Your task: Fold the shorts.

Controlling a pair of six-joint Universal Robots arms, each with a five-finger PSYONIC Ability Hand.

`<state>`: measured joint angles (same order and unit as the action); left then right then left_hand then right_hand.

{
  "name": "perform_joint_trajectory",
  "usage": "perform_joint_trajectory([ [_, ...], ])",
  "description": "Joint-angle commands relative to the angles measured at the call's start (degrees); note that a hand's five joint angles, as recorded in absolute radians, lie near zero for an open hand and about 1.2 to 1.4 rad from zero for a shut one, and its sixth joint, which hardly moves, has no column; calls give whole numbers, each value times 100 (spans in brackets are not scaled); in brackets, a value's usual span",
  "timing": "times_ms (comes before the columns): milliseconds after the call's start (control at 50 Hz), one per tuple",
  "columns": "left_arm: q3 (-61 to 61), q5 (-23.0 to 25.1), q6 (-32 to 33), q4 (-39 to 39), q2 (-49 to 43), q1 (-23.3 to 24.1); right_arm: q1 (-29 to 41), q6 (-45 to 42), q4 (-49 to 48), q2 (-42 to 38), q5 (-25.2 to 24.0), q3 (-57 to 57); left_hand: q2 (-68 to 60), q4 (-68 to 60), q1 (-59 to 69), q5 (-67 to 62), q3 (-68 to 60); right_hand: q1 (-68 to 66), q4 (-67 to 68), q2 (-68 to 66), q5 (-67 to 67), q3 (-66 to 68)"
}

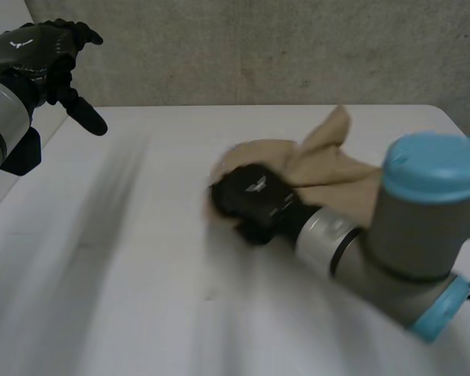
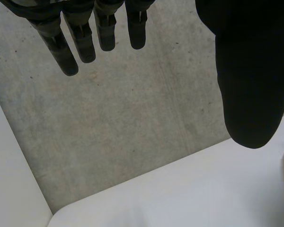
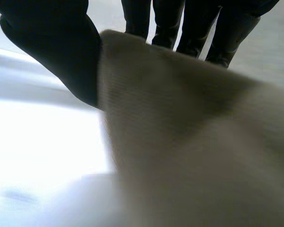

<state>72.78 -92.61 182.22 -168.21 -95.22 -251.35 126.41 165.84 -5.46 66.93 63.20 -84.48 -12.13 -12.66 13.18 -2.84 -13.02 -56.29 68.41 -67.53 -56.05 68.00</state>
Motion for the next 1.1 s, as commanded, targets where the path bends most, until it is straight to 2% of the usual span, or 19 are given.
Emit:
perform_joint_trajectory([
  [20, 9, 6, 7, -28, -41, -2, 578, -42, -8, -154, -158, -165, 191, 244, -297, 263, 280, -1060, -152, 64, -85, -111],
  [60, 9, 6, 15, -28, -58, 7, 569, -43, 10, -180, -106, -95, 191, 244, -297, 263, 280, 1965, -3177, 3088, 2940, -3136],
  [80, 9, 6, 15, -28, -67, 7, 552, -51, 45, -137, -45, -51, 191, 244, -297, 263, 280, 4178, -5390, 5302, 5153, -5349],
  [100, 17, 6, 15, -28, -67, 16, 552, -43, 54, -127, -10, 1, 191, 244, -297, 263, 280, 4517, -5729, 5640, 5492, -5688],
  [140, 26, 15, 24, -37, -85, 24, 491, -51, 80, -75, 52, 124, 191, 244, -297, 263, 280, 4537, -5749, 5661, 5512, -5708],
  [240, 88, 41, 147, -37, -243, 33, -456, -60, 544, 285, 359, 440, 158, 211, -263, 229, 247, 4301, -5514, 5425, 5277, -5472],
  [320, 123, 41, 436, -28, -392, 42, -898, -60, 1055, 444, 457, 555, 124, 177, -230, 196, 213, 4016, -5228, 5140, 4991, -5187],
  [540, 746, 120, 1421, -370, -796, 525, -1039, -104, 1425, 514, 588, -322, -27, 26, -78, 44, 62, 3814, -5026, 4938, 4789, -4985],
  [720, 2257, 638, 1869, -1469, -683, 534, -1030, -279, 1416, 742, 650, -1368, -78, -25, -28, -6, 11, 3107, -4320, 4231, 4083, -4278],
  [900, 3286, 762, 1984, -1776, -586, -54, -978, -420, 1381, 1243, 667, -2326, -128, -75, 22, -56, -39, 3090, -4303, 4214, 4066, -4261],
  [1100, 3770, 779, 1984, -2339, -612, -134, -802, -359, 924, 1903, 773, -3293, -145, -92, 39, -74, -56, 3040, -4252, 4164, 4015, -4211],
])
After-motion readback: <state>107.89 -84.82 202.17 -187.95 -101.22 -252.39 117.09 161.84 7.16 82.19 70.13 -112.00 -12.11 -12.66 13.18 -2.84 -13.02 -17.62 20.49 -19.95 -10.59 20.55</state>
